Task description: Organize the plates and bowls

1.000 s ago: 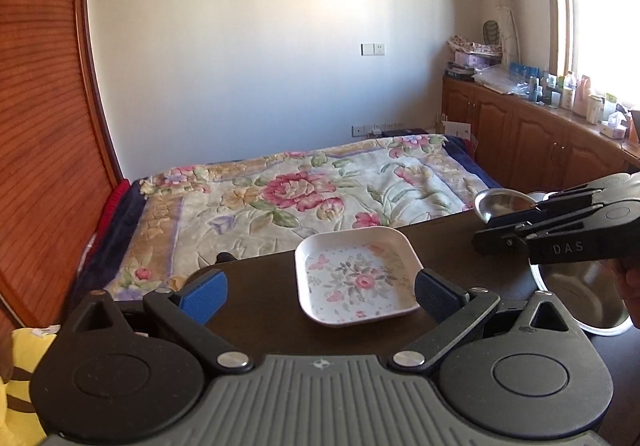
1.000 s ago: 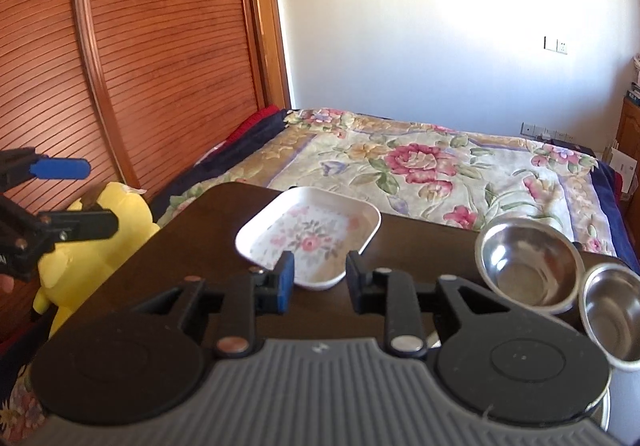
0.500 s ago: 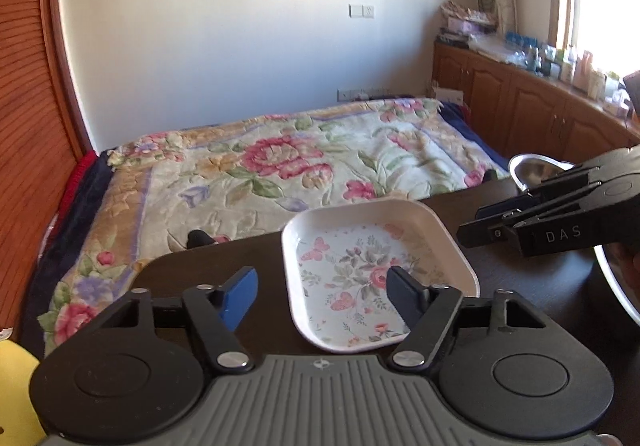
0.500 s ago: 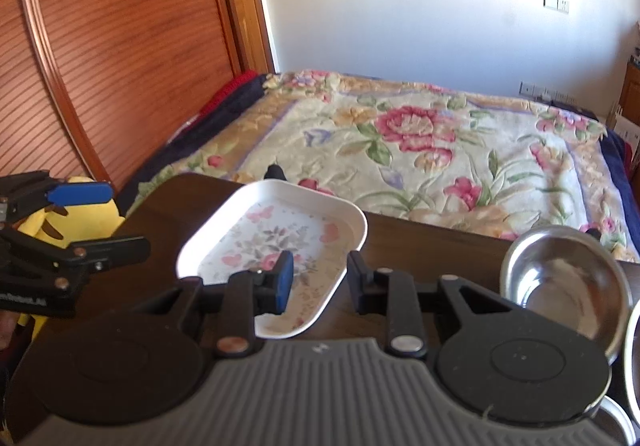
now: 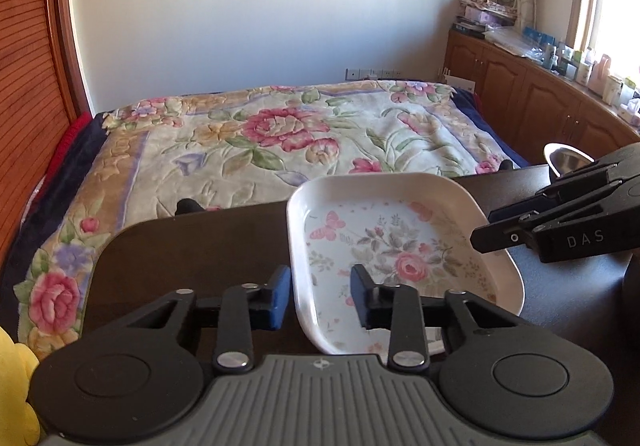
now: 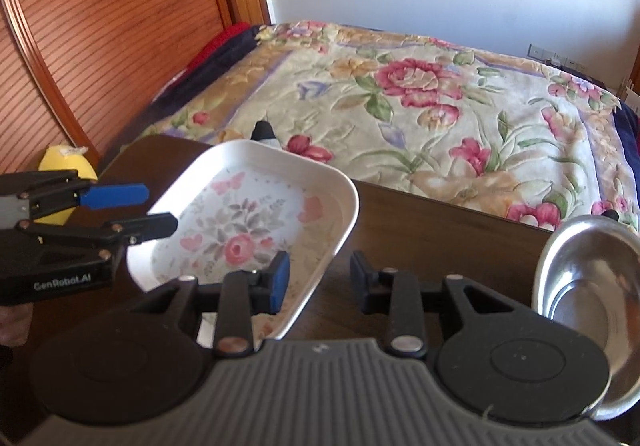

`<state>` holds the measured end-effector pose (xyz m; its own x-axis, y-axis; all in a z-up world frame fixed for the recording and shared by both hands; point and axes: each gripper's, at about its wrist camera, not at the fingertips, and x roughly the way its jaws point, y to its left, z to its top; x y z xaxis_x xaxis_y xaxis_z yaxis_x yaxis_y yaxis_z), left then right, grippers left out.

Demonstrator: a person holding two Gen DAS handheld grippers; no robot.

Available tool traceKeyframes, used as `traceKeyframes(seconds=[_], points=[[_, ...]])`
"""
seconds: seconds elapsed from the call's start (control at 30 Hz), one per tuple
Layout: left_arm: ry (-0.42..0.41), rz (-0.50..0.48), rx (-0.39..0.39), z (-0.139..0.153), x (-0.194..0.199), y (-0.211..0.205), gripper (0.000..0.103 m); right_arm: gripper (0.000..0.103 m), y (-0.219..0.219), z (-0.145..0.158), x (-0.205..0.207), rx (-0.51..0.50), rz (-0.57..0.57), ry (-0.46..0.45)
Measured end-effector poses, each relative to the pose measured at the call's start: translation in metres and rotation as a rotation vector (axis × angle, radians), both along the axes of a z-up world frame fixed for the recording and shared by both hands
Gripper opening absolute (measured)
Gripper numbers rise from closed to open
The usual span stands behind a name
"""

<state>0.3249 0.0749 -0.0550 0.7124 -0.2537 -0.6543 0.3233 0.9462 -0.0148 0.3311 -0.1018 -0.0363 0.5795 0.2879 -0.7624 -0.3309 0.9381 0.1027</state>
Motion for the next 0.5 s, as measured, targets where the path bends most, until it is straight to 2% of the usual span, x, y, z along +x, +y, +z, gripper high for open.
traceKeyframes(seconds=[0.23,0.5], points=[[0.016,0.021,-0.005,-0.007,0.005,0.003,0.018,0.026,0.004,-0.004,0.005,-0.034,0.015,0.016],[0.012,0.023,0.001,-0.008,0.005,0.002,0.014,0.021,0.011,-0.007,0.011,-0.068,0.042,0.05]])
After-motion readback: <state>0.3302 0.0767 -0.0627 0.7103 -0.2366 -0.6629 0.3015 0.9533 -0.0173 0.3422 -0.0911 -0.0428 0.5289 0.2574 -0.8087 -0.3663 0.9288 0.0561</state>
